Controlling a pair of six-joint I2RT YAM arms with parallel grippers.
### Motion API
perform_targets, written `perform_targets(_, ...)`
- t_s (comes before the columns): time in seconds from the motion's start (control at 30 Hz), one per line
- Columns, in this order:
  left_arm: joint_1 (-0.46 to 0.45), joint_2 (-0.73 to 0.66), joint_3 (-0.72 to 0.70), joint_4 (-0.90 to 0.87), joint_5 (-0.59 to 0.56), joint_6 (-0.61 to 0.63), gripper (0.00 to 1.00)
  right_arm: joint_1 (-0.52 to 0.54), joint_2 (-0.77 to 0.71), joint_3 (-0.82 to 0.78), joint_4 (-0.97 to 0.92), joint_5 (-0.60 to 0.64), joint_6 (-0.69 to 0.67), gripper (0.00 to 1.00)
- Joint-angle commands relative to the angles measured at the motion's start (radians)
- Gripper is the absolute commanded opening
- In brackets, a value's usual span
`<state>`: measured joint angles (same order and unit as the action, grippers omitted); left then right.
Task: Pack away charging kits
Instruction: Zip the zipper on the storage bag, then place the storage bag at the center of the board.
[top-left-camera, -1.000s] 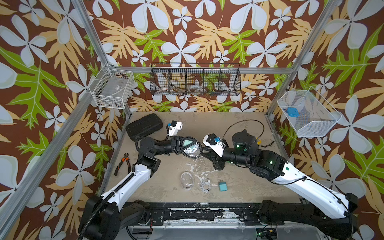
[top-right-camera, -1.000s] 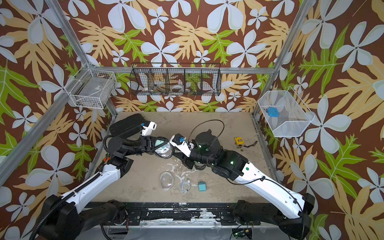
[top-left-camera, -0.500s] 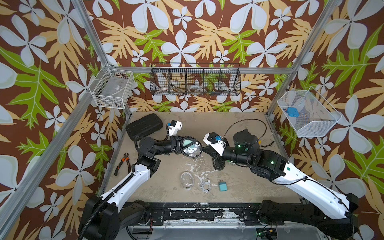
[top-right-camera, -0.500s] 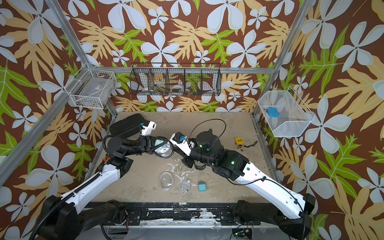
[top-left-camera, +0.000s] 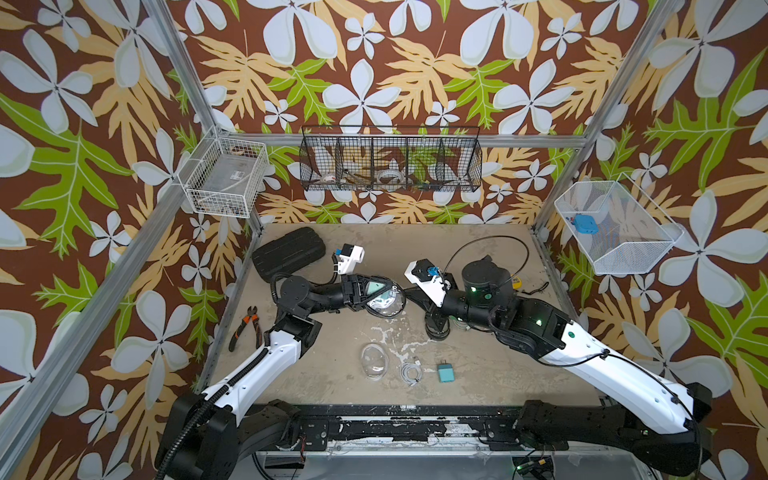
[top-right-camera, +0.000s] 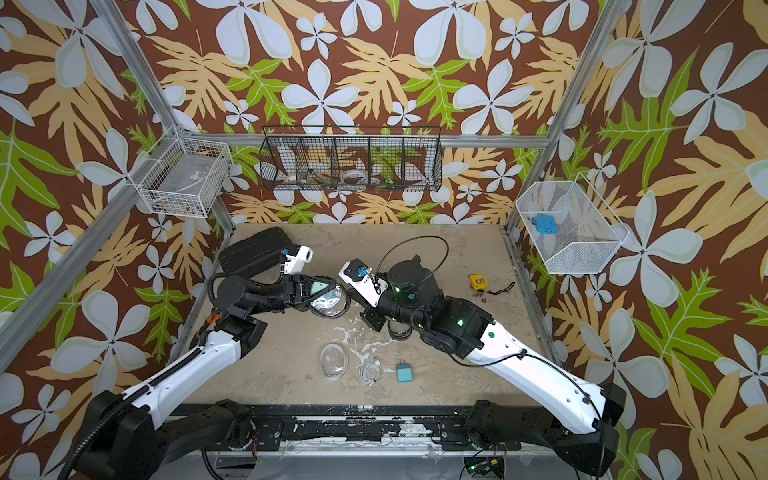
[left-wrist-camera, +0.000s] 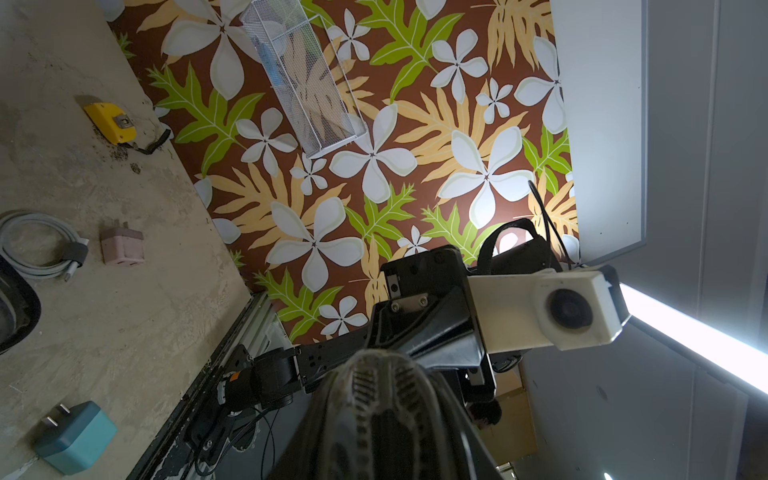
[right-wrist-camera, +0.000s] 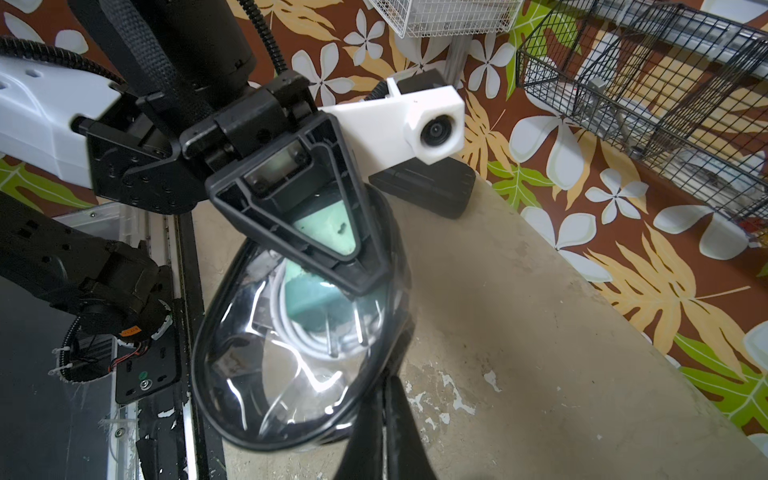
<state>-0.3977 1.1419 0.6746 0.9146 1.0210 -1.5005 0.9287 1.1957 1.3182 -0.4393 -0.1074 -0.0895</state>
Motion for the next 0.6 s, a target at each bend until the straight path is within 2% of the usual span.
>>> perform_targets(0.0,-0.027,-0.012,-0.014,0.035,0.139,0.027,0.0,-0.001,0.047,0.03,0.106,0.029,0.013,0.0)
perform_targets(0.1,-0.016,-0.022,-0.023,-0.03,0.133,0.084,0.0,-0.002,0.068,0.049,0.074,0.101,0.013,0.0)
perform_targets(0.17,0.033,-0.031,-0.031,-0.14,0.071,0.164,0.0,-0.001,0.066,0.057,0.028,0.16,0.01,0.0)
perform_targets(0.23,0.074,-0.014,-0.03,-0.208,-0.003,0.22,0.0,-0.004,0.043,0.047,-0.011,0.185,0.01,0.19)
perform_targets(0.33,0.073,0.055,0.043,-0.458,-0.159,0.445,0.01,-0.02,-0.001,0.011,-0.053,0.166,0.051,0.43)
perform_targets(0.37,0.072,0.09,0.061,-0.483,-0.203,0.498,0.02,-0.04,-0.012,-0.005,-0.06,0.133,0.074,0.51)
perform_targets(0.5,0.059,0.272,0.118,-0.446,-0.28,0.572,0.07,-0.191,-0.015,-0.059,-0.096,0.005,0.171,0.62)
perform_targets(0.57,0.041,0.377,0.176,-0.497,-0.329,0.644,0.12,-0.267,-0.008,-0.083,-0.102,-0.048,0.209,0.66)
